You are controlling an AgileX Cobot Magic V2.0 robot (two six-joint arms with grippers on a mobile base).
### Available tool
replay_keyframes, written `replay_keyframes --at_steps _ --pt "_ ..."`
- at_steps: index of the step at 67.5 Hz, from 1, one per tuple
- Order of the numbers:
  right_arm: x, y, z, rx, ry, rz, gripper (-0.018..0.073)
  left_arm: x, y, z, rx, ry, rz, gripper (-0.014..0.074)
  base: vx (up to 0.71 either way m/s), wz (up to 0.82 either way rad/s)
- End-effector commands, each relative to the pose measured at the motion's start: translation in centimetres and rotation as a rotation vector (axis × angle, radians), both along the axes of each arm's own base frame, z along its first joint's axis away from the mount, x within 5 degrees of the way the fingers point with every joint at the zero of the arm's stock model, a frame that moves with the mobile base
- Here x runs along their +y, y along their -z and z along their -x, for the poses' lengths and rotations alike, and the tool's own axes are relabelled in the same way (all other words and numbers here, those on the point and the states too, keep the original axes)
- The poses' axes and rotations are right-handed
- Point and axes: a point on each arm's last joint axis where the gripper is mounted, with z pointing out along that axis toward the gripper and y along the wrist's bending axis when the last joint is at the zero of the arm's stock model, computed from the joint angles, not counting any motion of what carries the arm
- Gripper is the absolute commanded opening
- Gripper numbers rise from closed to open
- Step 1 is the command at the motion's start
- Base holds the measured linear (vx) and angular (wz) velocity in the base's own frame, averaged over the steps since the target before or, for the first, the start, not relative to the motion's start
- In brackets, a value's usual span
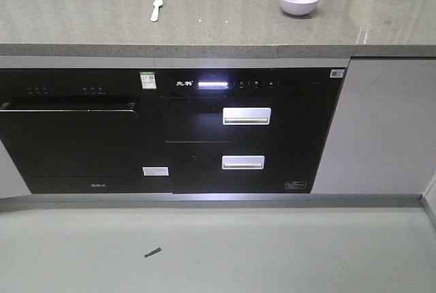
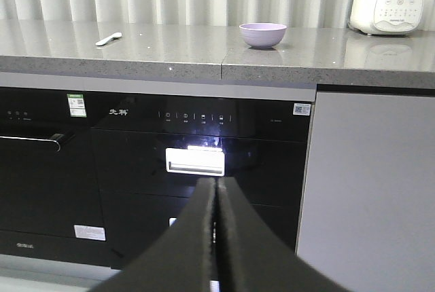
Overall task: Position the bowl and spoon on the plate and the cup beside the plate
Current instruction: 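Approach closer to the counter, positioning between the spoon and bowl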
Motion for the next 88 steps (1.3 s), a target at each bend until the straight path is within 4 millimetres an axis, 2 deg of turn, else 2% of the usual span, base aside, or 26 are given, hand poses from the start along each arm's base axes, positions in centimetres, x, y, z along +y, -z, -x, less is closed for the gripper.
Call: replay_keyframes --at_steps 1,88 --pt "-0.07 -0.46 -0.02 -0.076 0.010 0.001 -0.0006 -0.05 -1.42 0.18 -0.112 0.005 0.005 -0.0006 0.20 0.01" --pt "-0.07 -0.46 -0.02 -0.076 0.010 0.001 -0.0006 -0.05 -1.42 0.18 -0.112 0.005 0.005 -0.0006 0.17 -0.04"
